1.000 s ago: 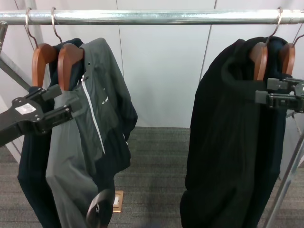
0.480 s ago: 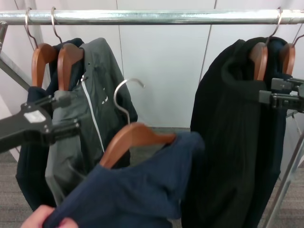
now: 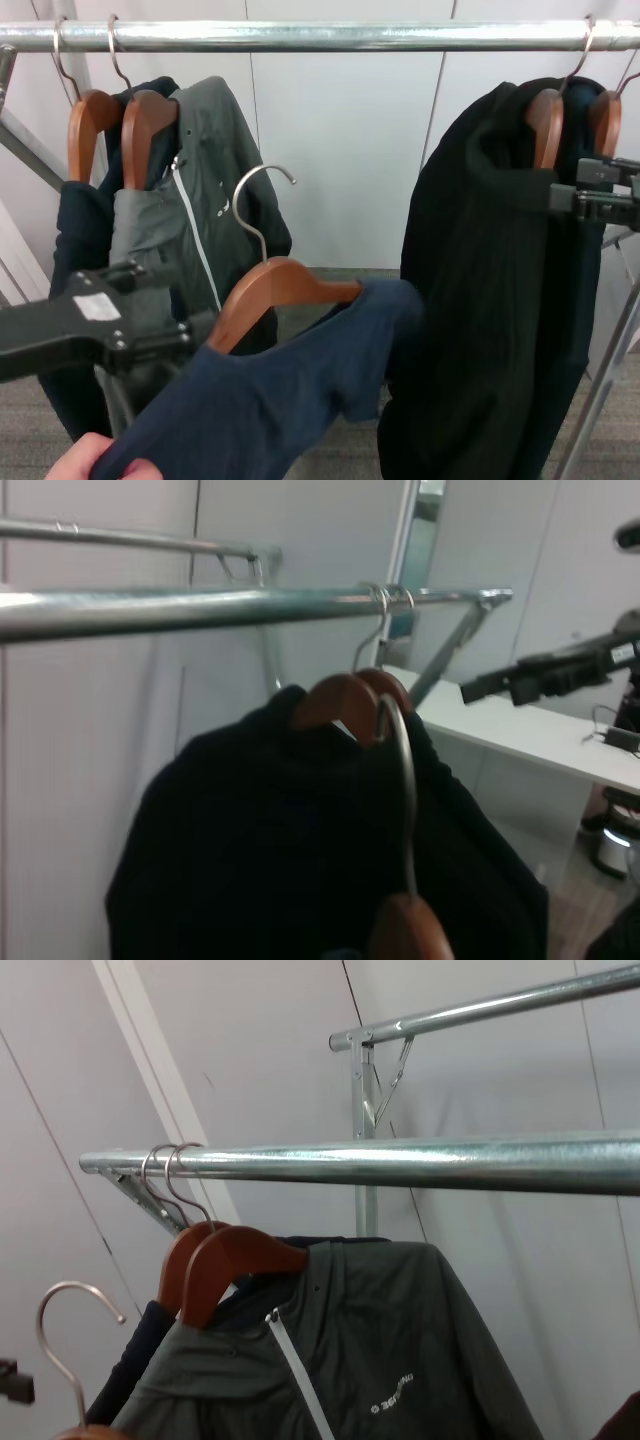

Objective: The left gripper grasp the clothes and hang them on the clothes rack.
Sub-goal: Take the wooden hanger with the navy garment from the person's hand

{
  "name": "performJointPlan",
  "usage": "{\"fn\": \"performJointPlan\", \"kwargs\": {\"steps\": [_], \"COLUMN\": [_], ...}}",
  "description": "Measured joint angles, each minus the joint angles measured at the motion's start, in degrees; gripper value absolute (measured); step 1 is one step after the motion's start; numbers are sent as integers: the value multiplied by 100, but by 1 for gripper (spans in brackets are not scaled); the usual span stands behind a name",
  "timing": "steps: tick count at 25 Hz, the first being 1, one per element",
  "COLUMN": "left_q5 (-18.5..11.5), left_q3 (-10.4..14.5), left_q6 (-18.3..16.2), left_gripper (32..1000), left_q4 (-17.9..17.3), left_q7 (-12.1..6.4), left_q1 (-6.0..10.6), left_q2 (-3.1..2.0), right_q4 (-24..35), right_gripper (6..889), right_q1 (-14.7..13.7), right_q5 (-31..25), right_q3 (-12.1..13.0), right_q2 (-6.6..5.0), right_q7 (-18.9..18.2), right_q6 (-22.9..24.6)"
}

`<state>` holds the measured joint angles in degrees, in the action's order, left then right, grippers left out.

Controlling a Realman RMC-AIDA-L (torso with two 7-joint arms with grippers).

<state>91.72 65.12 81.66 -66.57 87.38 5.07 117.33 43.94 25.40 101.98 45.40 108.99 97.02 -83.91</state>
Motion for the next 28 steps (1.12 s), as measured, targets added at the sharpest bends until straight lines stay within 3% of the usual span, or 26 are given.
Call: {"fn": "performJointPlan", "kwargs": {"steps": [9,12,17,22,28], "left_q5": [153,158,139,108,91], "left_q3": [843,1077,1172,1177,1179], "left_q6": [-831,-1022,-1116,-1109,-1118], "left_gripper": [762,759,753,747,534], "left_q4": [301,503,756,793,795], "left_q7": [-38,-186,-274,-466,-507], "left_q1": [189,300,447,452,447], "left_q2": [20,21,27,22,27], "right_q4": [-8,-9,-9,-9,-9], "right_gripper": [820,820,820,820,820], "right_q1": [27,30,32,34,32], "right_q5": [-3,-3,-9,-13,-12], "right_q3": [-5,-5,-45,-156,-155], "right_q2": [51,56,66,74,79], "right_q7": [0,0,1,2,2], "right_q6": [60,60,60,60,57]}}
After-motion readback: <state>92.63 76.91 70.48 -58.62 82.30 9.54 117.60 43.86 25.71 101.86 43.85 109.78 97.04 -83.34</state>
